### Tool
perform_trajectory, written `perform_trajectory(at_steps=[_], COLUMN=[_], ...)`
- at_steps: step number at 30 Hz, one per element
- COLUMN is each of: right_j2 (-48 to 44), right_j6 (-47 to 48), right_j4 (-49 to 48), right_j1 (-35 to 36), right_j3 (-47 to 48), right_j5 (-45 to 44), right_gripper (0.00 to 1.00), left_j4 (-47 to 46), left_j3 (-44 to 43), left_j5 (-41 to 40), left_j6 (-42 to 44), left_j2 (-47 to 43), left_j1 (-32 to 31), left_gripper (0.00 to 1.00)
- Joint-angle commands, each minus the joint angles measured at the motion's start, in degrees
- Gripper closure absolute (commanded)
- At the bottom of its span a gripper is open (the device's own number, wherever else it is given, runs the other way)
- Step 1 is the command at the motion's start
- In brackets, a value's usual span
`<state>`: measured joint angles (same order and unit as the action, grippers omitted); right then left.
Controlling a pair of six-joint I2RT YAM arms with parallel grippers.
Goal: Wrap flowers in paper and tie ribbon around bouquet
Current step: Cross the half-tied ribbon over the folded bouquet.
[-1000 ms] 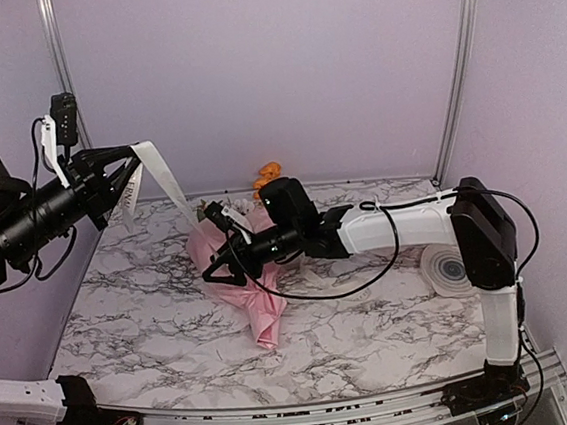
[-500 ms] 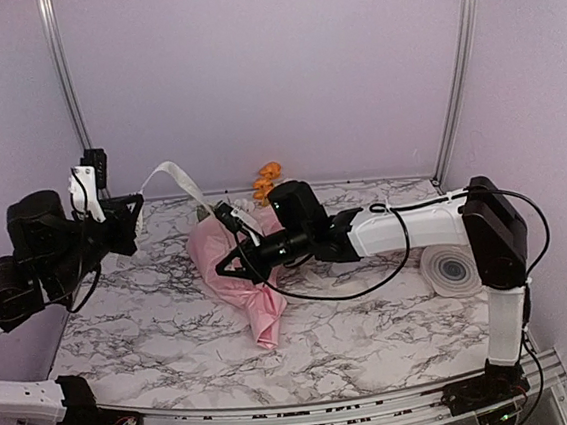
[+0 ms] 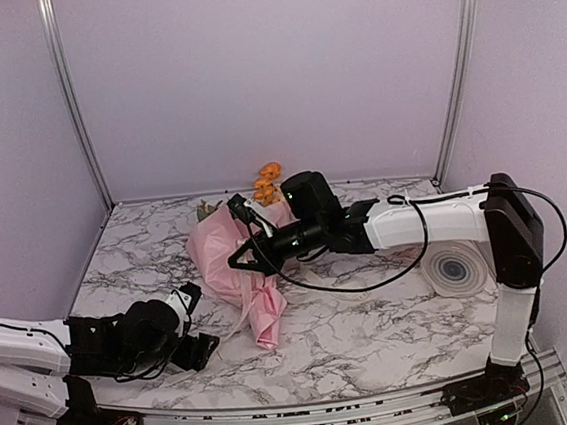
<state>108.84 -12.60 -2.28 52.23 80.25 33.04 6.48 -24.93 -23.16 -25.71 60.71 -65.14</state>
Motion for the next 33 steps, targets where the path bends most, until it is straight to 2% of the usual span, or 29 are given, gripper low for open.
perform_trajectory(at_steps=[1, 4, 7, 11, 13, 14, 17, 21, 23, 25, 26, 27, 28, 29, 33], right_j2=[-0.97, -0.4, -0.21, 0.59, 0.8, 0.84, 0.85, 0.62, 0.47, 0.29, 0.18, 0.1, -0.01, 0.01, 0.14], right_j6=[-0.01, -1.01, -3.13, -7.3, -8.21, -8.56, -8.93, -8.68, -8.58, -8.29, -8.2, -8.15, -8.14, -8.21, -8.14], right_j4=[1.14, 1.06, -0.64, -4.46, -5.21, -5.38, -5.84, -5.79, -5.76, -5.58, -5.47, -5.45, -5.45, -5.45, -5.27], right_j1=[-0.11, -0.11, -0.08, -0.06, -0.11, -0.11, -0.1, -0.06, -0.16, -0.13, -0.08, -0.1, -0.18, -0.19, -0.22], right_j3=[-0.04, 0.51, 0.27, -0.73, -0.98, -1.14, -1.56, -1.53, -1.45, -1.33, -1.28, -1.39, -1.47, -1.44, -1.61], right_j5=[0.64, 0.93, 0.35, 0.74, 0.74, 0.69, 0.82, 0.68, 0.63, 0.53, 0.47, 0.39, 0.3, 0.29, 0.32], right_gripper=[1.0, 1.0, 1.0, 1.0, 1.0, 1.0, 1.0, 1.0, 1.0, 1.0, 1.0, 1.0, 1.0, 1.0, 1.0], left_j4=[-13.42, -31.89, -46.79, -50.82, -55.01, -60.51, -76.17, -80.4, -80.62, -81.48, -81.89, -82.21, -82.66, -83.44, -86.71], left_j3=[-0.67, 3.79, 5.54, -1.17, -2.01, -1.15, 2.1, 0.15, -1.5, -2.1, -2.36, -2.4, -2.16, -1.85, -1.57], left_j5=[-3.93, -3.27, -2.01, -2.84, -6.64, -6.3, -1.0, 6.29, 7.5, 9.44, 9.8, 9.47, 8.45, 7.52, 9.57], left_j6=[11.41, 20.35, 21.64, 18.53, 16.6, 15.97, 15.48, 15.91, 15.19, 15.04, 14.72, 14.13, 13.4, 12.69, 12.76], left_j2=[-2.14, -1.2, 5.72, 19.27, 23.27, 24.69, 29.24, 35.8, 37.82, 38.81, 39.01, 39.12, 39.13, 39.21, 40.02], left_j1=[-0.69, -0.38, 1.46, 3.11, 3.81, 4.63, 7.14, 8.78, 8.93, 9.04, 9.07, 9.07, 9.07, 9.08, 9.09], left_gripper=[0.12, 0.02, 0.03, 0.12, 0.11, 0.08, 0.01, 0.02, 0.09, 0.23, 0.34, 0.51, 0.61, 0.64, 0.66])
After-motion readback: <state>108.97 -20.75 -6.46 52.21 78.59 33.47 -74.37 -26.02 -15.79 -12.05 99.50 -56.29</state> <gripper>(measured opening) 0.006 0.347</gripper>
